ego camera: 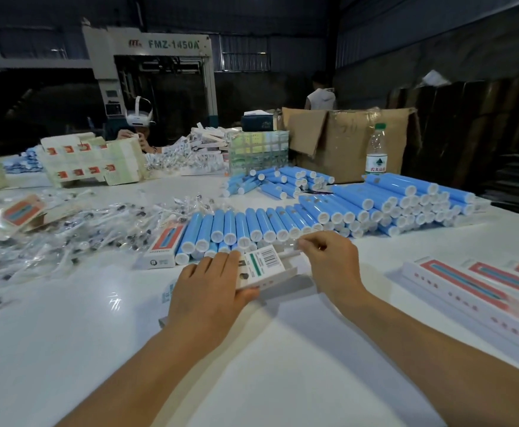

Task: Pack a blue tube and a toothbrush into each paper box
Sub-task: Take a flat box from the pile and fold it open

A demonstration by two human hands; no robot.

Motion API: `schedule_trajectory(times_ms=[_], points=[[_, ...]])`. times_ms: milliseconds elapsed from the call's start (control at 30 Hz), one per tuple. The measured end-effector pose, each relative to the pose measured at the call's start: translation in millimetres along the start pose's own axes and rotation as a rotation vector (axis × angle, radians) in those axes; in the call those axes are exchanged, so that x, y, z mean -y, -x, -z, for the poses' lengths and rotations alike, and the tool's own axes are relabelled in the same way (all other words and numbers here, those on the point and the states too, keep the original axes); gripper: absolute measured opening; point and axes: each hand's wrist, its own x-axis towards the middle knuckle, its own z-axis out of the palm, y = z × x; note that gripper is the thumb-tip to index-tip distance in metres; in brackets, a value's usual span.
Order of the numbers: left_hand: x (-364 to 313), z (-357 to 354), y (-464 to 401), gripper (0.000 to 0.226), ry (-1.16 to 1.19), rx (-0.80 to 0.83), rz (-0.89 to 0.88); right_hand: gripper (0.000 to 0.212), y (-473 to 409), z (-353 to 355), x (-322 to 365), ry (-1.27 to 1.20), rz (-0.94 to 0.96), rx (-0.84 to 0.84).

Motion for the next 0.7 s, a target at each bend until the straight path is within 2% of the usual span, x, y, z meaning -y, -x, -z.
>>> schedule_trajectory(times_ms=[100, 200, 367, 533, 600, 700], points=[[-0.1, -0.1, 0.2, 0.07, 0.002, -0.011, 0.001, 0.021, 4.6, -1.4, 1.4, 0.011, 0.032, -0.006], [-2.4, -0.3, 0.8, 0.069, -0.005, -0.005, -0.012, 0.029, 15.9, -9.3, 8.5, 0.0, 0.113, 0.084], [5.7, -0.8, 1.4, 0.07, -0.015, 0.007, 0.012, 0.03, 20.8, -8.8, 11.2, -0.249, 0.079, 0.272], [10.2, -1.2, 1.3, 0.067, -0.001, -0.004, 0.063, 0.027, 16.5, 0.8, 11.2, -0.229, 0.103, 0.027], [12.5, -1.4, 0.8, 0.068, 0.001, -0.005, 0.094, 0.027, 17.4, 2.2, 9.8, -0.208, 0.126, 0.003], [14.2, -1.7, -1.1, 0.069, -0.001, 0.002, 0.123, 0.021, 21.5, -3.5, 10.3, -0.156, 0.137, 0.052]])
